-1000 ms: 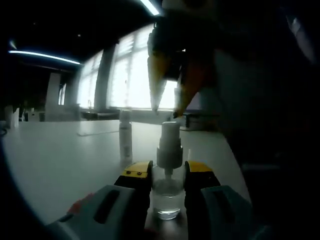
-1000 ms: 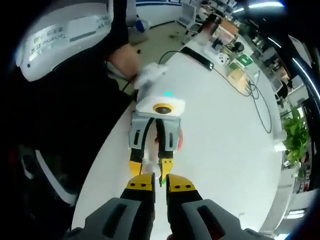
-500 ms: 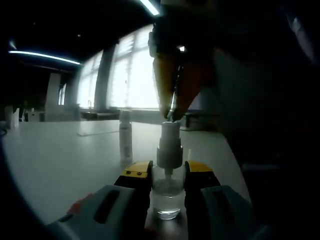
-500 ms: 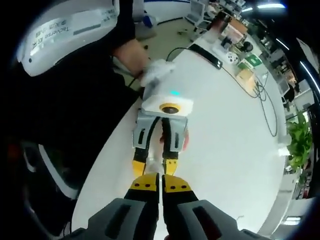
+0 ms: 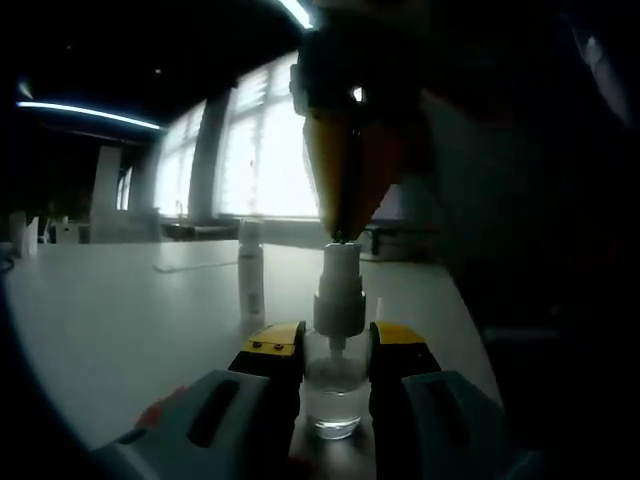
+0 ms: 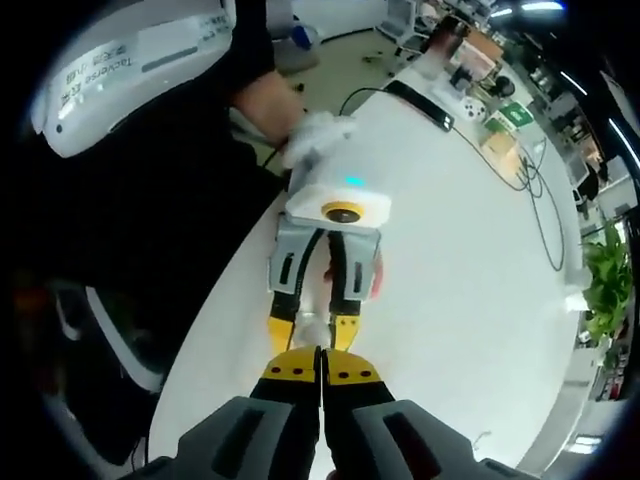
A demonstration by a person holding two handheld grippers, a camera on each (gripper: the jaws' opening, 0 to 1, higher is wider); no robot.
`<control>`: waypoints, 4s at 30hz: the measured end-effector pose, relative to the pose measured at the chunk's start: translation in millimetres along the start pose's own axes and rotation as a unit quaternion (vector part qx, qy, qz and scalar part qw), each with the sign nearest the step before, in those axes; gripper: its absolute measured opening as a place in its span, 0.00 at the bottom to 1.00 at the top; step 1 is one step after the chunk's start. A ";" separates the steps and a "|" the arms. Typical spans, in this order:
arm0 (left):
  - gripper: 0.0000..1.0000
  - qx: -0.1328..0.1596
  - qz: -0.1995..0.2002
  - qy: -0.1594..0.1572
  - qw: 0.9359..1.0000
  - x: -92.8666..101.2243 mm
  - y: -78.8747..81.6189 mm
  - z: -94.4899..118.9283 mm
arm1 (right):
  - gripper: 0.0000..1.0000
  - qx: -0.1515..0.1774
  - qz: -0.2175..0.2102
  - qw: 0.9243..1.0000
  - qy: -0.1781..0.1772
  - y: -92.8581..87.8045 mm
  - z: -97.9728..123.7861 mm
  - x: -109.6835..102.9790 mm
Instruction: Clamp pump bottle remove cover press pump head put on cover
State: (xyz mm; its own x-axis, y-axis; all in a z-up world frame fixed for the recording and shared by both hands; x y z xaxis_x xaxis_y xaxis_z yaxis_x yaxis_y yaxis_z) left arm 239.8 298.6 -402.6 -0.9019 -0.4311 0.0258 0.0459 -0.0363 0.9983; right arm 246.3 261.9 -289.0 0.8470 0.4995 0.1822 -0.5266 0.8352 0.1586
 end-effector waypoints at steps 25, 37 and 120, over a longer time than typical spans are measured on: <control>0.16 -0.001 0.000 0.000 1.000 -0.1 -0.1 0.1 | 0.00 -0.038 0.019 0.999 0.028 5.2 -2.6 2.7; 0.16 0.000 -0.002 0.001 1.000 -0.5 -0.5 -0.3 | 0.00 -0.065 0.002 0.997 0.047 7.9 -4.4 6.1; 0.16 -0.002 -0.003 0.001 1.000 -0.5 0.4 0.8 | 0.00 -0.071 -0.015 0.996 0.051 6.7 -8.9 6.6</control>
State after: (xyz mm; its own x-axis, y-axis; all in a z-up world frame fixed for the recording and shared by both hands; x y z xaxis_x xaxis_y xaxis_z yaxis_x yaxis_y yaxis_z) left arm 239.9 299.5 -402.2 -0.9014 -0.4325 0.0190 0.0420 -0.0436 0.9982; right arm 249.0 272.9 -295.4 0.8686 0.4893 0.0779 -0.4921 0.8703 0.0212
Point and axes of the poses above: the point that each gripper's makers call its tool centre point, and the gripper's own axes: z roughly backward along the fingers, x roughly to its right, y roughly out of its top, the point moved 7 cm from there along z, roughly backward along the fingers, and after that the axes turned 4 degrees about -x, right-handed, at the moved point
